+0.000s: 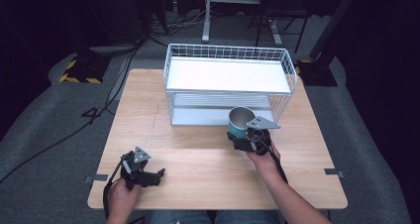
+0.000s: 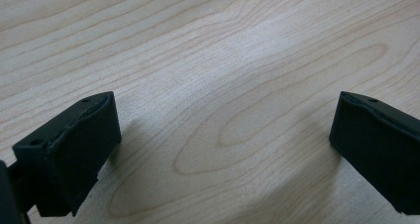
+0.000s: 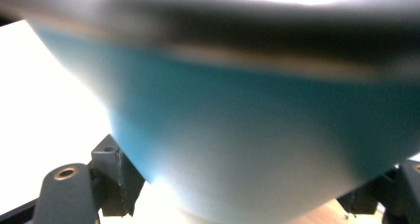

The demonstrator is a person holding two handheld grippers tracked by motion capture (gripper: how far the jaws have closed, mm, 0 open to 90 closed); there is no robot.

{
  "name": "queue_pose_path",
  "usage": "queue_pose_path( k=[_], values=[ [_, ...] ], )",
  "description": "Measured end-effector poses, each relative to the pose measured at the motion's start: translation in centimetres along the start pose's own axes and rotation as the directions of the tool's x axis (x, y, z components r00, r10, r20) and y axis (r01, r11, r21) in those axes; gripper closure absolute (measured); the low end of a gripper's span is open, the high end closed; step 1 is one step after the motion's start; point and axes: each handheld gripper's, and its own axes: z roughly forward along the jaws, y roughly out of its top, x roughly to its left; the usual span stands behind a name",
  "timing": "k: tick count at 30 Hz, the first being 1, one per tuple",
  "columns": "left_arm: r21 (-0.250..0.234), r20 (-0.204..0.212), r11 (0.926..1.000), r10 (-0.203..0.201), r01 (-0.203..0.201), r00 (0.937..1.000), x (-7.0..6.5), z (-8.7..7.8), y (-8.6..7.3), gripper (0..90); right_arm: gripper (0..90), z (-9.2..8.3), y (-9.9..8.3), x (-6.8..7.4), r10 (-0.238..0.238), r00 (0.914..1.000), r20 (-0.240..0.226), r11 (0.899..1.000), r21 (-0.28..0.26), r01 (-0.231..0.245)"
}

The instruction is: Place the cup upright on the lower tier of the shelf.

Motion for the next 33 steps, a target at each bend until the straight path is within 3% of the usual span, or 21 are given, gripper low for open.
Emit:
queue_pose_path(
  k=[11,24,33],
  values=[
    [0.000,0.000,1.0000,0.000,0.000,1.0000,0.0,0.0,0.0,0.0,22.3,1.4,1.4,-1.1,0.011,0.9995,0.028,1.000,-0.002,-0.011],
    [0.000,0.000,1.0000,0.000,0.000,1.0000,0.0,0.0,0.0,0.0,22.3,5.3,2.2,-1.7,0.002,0.9981,0.062,1.000,0.010,-0.003],
    [-0.002,-0.002,1.0000,-0.003,0.003,1.0000,0.0,0.0,0.0,0.0,22.3,7.0,3.0,-1.8,0.013,0.9980,0.062,1.000,0.000,-0.013]
  ],
)
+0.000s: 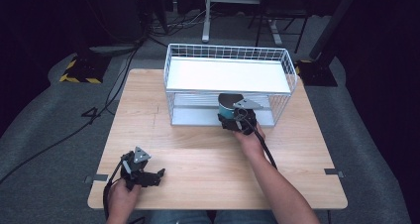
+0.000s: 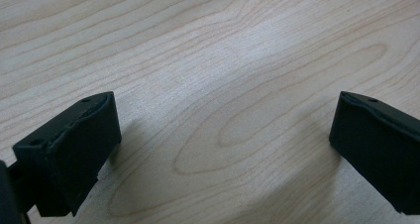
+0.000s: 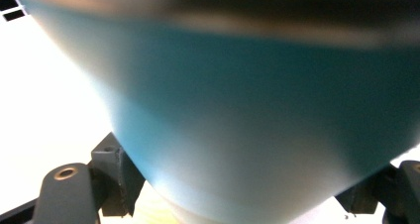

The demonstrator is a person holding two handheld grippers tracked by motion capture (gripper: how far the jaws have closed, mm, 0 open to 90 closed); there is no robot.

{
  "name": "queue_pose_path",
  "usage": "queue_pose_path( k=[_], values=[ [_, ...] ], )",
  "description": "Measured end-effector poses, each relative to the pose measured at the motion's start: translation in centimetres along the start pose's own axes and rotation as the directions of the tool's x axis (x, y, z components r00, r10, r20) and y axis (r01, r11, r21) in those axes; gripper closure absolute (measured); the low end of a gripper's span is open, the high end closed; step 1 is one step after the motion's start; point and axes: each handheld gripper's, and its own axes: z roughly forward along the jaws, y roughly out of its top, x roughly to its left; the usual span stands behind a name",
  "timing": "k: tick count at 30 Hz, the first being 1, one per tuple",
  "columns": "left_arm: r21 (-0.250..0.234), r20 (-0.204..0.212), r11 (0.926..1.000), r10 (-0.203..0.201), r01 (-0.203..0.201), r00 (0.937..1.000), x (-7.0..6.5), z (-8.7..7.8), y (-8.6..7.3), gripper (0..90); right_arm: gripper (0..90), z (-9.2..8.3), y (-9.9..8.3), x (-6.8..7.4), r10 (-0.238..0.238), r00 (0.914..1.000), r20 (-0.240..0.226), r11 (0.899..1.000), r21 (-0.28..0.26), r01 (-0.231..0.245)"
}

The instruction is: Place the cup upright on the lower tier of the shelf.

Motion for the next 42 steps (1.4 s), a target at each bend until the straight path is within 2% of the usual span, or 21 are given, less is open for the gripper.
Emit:
queue_pose_path(
  k=[11,19,25,26,35,39,40,42],
  values=[
    [0.002,0.002,1.0000,0.004,-0.004,1.0000,0.0,0.0,0.0,0.0,22.3,2.1,0.4,-0.1,0.015,0.9999,0.004,1.000,0.007,-0.015],
    [0.003,0.003,1.0000,0.004,-0.005,1.0000,0.0,-0.1,-0.1,0.0,22.3,3.5,0.3,-0.4,0.030,0.9992,0.025,1.000,-0.007,-0.030],
    [0.003,0.002,1.0000,0.004,-0.004,1.0000,0.0,-0.1,-0.1,0.0,22.3,4.3,0.3,-0.5,0.043,0.9983,0.038,0.999,0.004,-0.043],
    [0.002,0.002,1.0000,0.005,-0.005,1.0000,0.0,-0.1,-0.1,0.0,22.2,4.5,0.3,-0.7,0.028,0.9987,0.043,1.000,-0.003,-0.028],
    [0.003,0.002,1.0000,0.005,-0.005,1.0000,0.0,-0.1,-0.1,0.0,22.1,5.2,0.3,-1.1,0.021,0.9969,0.075,0.999,0.023,-0.023],
    [0.002,0.002,1.0000,0.006,-0.006,1.0000,0.0,-0.1,-0.1,0.0,21.4,5.4,-0.1,-1.5,0.045,0.9972,0.059,0.998,0.029,-0.047],
    [0.002,0.002,1.0000,0.005,-0.005,1.0000,0.0,-0.1,-0.1,0.0,20.7,5.4,-0.2,-1.4,0.063,0.9969,0.048,0.997,0.037,-0.064],
    [0.004,0.002,1.0000,0.005,-0.005,1.0000,0.0,-0.1,-0.1,0.0,15.0,5.2,-0.2,-1.4,0.066,0.9969,0.044,0.998,0.014,-0.066]
  ],
)
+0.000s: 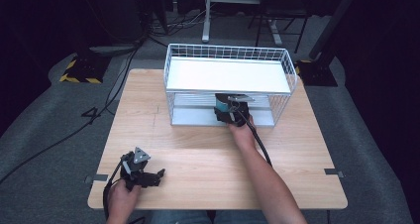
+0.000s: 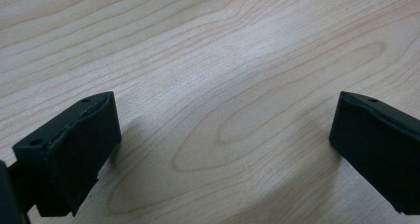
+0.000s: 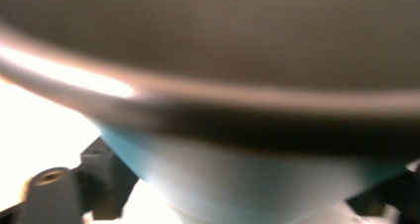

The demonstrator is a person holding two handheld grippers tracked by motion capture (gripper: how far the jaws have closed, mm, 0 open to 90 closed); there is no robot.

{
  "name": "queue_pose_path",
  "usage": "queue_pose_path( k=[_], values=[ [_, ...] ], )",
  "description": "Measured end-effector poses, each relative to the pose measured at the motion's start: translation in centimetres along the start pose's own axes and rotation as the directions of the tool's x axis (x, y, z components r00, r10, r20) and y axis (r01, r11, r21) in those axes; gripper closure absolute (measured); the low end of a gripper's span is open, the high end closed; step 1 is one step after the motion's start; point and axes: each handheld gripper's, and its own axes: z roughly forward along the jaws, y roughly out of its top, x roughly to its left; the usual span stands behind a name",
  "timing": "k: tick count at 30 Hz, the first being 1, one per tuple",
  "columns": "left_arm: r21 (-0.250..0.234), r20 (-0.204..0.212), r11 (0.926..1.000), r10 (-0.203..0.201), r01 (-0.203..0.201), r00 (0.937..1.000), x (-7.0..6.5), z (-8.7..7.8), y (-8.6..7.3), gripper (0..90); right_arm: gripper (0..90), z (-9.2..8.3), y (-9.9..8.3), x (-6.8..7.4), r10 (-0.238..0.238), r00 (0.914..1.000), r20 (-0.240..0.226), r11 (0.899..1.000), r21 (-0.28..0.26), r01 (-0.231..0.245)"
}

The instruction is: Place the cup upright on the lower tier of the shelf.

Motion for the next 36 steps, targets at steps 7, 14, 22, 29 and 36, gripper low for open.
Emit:
queue_pose_path(
  k=[7,14,22,29,36],
  values=[
    [-0.001,0.000,1.0000,0.000,0.000,1.0000,0.0,0.0,0.0,0.0,14.5,-0.3,-0.1,0.0,-0.027,0.9994,0.023,1.000,0.006,0.027],
    [-0.002,0.000,1.0000,0.001,-0.001,1.0000,0.0,0.0,0.0,0.0,8.6,-1.5,-0.2,-0.2,-0.030,0.9991,0.030,0.999,-0.014,0.031],
    [0.001,0.004,1.0000,0.001,-0.001,1.0000,0.0,0.0,0.0,0.0,4.4,-3.7,0.0,-0.8,-0.033,0.9993,0.019,0.999,-0.002,0.033],
    [0.001,0.004,1.0000,0.001,-0.001,1.0000,0.0,0.0,0.0,0.0,2.5,-5.5,-0.4,-1.2,-0.043,0.9990,-0.010,0.999,0.030,0.043],
    [0.001,0.004,1.0000,0.001,-0.001,1.0000,0.0,0.0,0.0,0.0,2.5,-8.1,-0.9,-0.8,-0.059,0.9961,-0.065,0.998,0.027,0.061]
  ],
)
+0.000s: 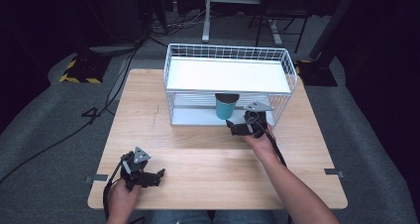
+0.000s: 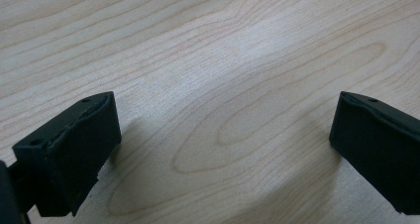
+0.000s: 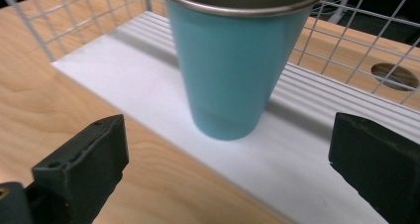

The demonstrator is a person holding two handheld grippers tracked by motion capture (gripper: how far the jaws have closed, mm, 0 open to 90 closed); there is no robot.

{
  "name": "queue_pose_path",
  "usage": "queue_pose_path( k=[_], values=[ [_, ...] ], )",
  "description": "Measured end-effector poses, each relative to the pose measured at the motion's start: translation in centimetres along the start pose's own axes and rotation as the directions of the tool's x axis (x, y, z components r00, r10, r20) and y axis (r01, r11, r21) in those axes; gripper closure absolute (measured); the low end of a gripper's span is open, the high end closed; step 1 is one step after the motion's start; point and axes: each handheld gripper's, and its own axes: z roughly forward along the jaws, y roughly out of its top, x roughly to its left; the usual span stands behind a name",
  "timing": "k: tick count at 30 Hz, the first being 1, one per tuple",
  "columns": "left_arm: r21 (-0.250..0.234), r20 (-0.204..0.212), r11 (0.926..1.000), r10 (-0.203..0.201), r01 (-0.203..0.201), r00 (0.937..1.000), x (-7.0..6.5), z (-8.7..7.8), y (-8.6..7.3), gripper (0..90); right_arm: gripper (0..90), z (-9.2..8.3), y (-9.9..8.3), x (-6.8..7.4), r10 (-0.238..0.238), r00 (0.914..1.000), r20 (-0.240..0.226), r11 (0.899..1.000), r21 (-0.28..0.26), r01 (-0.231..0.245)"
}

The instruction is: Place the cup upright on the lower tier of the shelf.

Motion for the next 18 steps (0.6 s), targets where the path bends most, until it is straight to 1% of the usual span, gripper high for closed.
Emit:
queue_pose_path(
  k=[2,4,5,6,7,10,13,16,18],
  values=[
    [0.000,0.001,1.0000,0.000,0.000,1.0000,0.0,0.0,0.0,0.0,2.5,-0.7,0.0,0.1,-0.001,1.0000,-0.010,1.000,0.006,0.001],
    [0.001,0.000,1.0000,0.000,0.000,1.0000,0.0,0.0,0.0,0.0,2.5,-1.6,0.0,0.3,-0.014,0.9997,-0.018,1.000,0.016,0.014],
    [0.000,0.001,1.0000,-0.001,0.001,1.0000,0.0,0.0,0.0,0.0,2.5,-2.0,0.0,0.4,-0.017,0.9997,-0.015,1.000,0.023,0.018],
    [0.000,0.001,1.0000,-0.001,0.001,1.0000,0.0,0.0,0.0,0.0,2.5,-2.0,0.0,0.4,-0.017,0.9997,-0.015,1.000,0.023,0.018],
    [0.001,0.000,1.0000,0.000,0.000,1.0000,0.0,0.0,0.0,0.0,2.5,-3.1,-0.2,0.5,-0.024,0.9993,-0.027,1.000,0.010,0.025],
    [-0.003,-0.002,1.0000,-0.001,0.001,1.0000,0.0,0.0,0.0,0.0,2.5,-4.5,-0.7,0.5,-0.028,0.9990,-0.036,1.000,0.001,0.028],
    [0.000,0.000,1.0000,0.000,0.000,1.0000,0.0,0.0,0.0,0.0,2.7,-5.8,-1.4,0.2,-0.037,0.9988,-0.032,0.999,0.008,0.038],
    [-0.005,-0.004,1.0000,-0.002,0.002,1.0000,0.0,0.1,0.0,0.0,3.0,-7.2,-2.1,-0.4,-0.013,0.9987,-0.049,1.000,0.016,0.013],
    [-0.003,-0.004,1.0000,-0.003,0.003,1.0000,0.0,0.1,0.1,0.0,4.0,-8.1,-2.6,-0.7,-0.018,0.9990,-0.041,1.000,0.013,0.018]
  ],
)
